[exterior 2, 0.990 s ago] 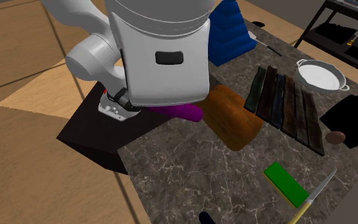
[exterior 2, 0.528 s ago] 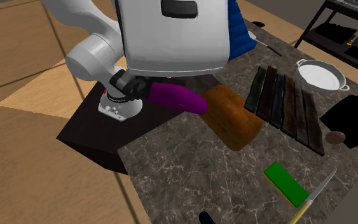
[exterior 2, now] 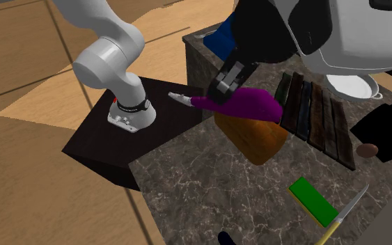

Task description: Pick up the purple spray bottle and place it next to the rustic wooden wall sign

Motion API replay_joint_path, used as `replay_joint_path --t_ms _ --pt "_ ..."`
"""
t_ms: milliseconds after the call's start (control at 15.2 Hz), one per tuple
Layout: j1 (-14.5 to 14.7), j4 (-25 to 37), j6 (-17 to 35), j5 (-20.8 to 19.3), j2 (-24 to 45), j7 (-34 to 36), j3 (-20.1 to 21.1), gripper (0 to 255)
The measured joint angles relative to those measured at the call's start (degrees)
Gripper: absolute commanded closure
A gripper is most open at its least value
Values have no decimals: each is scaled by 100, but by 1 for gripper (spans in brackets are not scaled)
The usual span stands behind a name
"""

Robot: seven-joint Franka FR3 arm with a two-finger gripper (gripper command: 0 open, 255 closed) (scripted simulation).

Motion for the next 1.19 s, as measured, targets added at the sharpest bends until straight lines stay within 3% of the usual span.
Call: replay_joint_path --t_ms 330,462,1188 --pt "161 1008 -74 356 952 303 141 255" --pt "177 1076 -20 397 1079 330 158 255" --pt "200 98 826 366 941 325 180 255"
